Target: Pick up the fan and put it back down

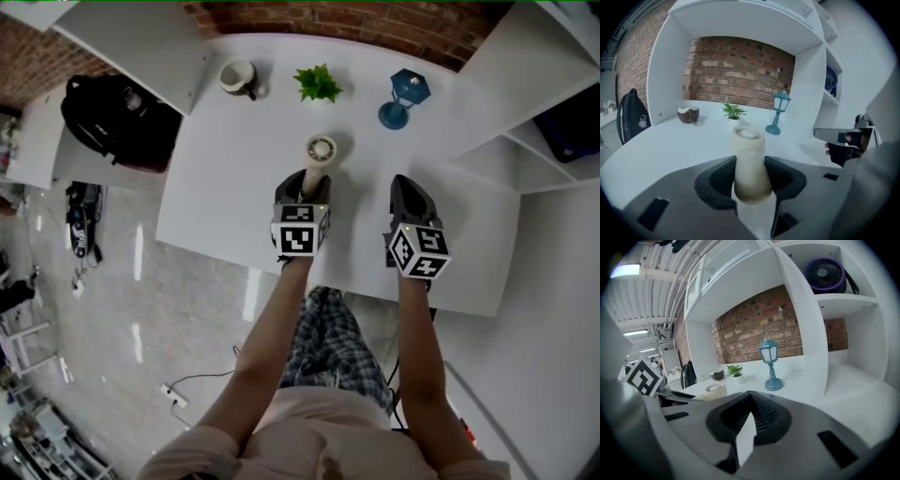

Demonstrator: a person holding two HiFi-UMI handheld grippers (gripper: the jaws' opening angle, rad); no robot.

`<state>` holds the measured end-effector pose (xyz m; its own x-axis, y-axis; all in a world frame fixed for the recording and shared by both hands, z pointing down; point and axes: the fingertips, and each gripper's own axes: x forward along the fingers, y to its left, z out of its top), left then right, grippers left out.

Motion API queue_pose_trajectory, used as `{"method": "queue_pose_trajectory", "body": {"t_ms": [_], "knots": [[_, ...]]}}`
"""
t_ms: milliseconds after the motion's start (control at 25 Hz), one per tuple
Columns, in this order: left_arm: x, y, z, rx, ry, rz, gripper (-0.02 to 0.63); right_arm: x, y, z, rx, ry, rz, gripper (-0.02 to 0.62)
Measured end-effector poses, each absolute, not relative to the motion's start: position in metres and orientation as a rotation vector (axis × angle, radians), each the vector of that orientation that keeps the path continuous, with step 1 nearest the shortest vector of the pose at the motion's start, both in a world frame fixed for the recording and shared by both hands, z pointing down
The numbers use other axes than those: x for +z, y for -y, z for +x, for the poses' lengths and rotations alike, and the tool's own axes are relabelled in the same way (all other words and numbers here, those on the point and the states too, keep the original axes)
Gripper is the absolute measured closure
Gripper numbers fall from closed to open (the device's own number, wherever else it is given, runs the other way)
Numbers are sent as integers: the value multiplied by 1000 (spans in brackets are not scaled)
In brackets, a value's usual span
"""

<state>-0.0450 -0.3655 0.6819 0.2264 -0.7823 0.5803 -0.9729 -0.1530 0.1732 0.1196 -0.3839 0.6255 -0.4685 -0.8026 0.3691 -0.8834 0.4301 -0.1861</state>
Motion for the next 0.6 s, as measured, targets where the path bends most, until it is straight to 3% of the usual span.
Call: {"method": "queue_pose_trajectory", "body": {"t_ms": [440,520,600], "knots": [[702,359,-38,601,1522,1987,399,622,388,124,525,2470,1471,580],[699,358,-38,566,1526,1993,290,621,388,126,527,2471,1477,580],[690,358,-42,548,1556,2006,233,620,386,128,532,2470,1484,580]]}}
